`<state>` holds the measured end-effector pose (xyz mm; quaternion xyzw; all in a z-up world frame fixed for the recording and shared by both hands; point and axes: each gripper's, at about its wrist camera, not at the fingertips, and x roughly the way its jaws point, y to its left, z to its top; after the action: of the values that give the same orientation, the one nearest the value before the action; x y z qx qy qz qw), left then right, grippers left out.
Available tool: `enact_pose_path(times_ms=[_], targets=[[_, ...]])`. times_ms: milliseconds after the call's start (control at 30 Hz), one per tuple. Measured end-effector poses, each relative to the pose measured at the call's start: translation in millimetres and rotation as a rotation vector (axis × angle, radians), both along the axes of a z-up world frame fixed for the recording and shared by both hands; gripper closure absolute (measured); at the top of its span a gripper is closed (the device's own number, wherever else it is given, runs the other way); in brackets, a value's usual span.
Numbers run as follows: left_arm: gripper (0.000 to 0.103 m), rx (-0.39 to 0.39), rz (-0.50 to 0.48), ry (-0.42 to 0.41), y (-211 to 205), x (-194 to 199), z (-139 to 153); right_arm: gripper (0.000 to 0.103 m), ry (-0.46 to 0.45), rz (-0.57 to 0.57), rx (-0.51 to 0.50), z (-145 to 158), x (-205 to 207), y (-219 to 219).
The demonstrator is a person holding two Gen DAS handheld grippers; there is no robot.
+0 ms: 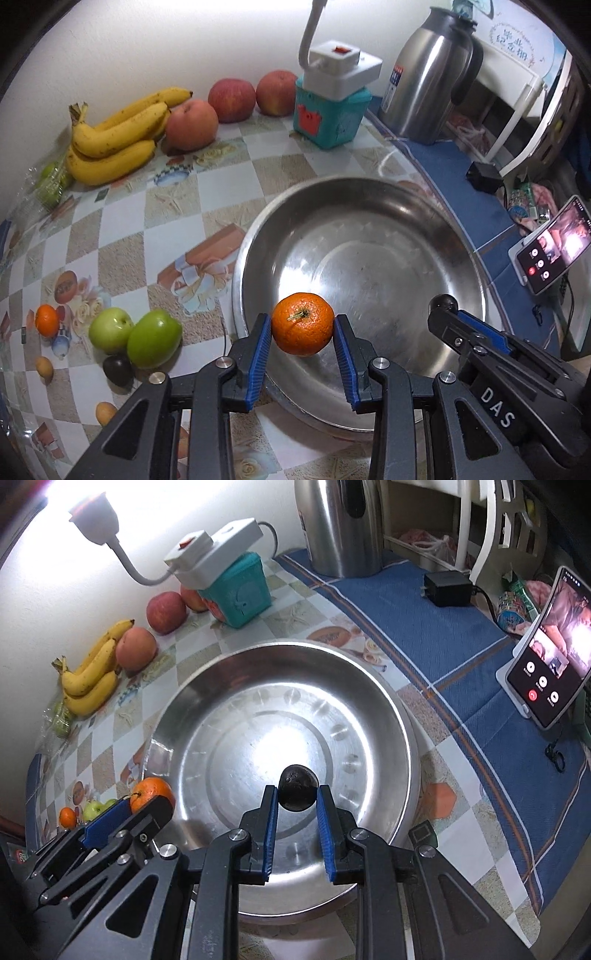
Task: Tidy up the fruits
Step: 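Lift and carry the plum and orange over the steel bowl with both tools, then open both tools to drop the plum and orange into the bowl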
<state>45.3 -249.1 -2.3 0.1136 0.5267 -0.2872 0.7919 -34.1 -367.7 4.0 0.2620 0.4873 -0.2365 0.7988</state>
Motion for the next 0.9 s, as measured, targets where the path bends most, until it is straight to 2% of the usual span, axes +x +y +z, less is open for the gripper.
enact_pose_path(times_ms=[400, 467, 533, 567, 633, 700, 900], targets=[[0.065, 0.004, 0.009, 0.023, 1, 2, -5, 0.08, 0.033, -0.017, 0.002, -3, -3, -1], [0.064, 0.003, 0.006, 0.021, 0, 1, -4, 0.076, 0.033, -0.019, 0.001, -2, -2, -2], [0.064, 0.001, 0.004, 0.019, 0, 0, -3, 0.066, 0.032, -0.019, -0.003, -1, -2, -2], [0.063, -0.002, 0.004, 0.019, 0, 0, -2, 0.065, 0.03, -0.019, -0.004, 0, -2, -2], [0.061, -0.007, 0.004, 0.013, 1, 0, 1, 0.065, 0.025, -0.02, -0.007, 2, -3, -2], [0.051, -0.019, 0.003, 0.007, 2, -1, 6, 0.065, 0.017, -0.024, -0.017, 7, -5, -3], [0.044, -0.03, 0.016, -0.011, 7, -1, 19, 0.059, -0.015, -0.039, -0.037, 20, -10, -5]])
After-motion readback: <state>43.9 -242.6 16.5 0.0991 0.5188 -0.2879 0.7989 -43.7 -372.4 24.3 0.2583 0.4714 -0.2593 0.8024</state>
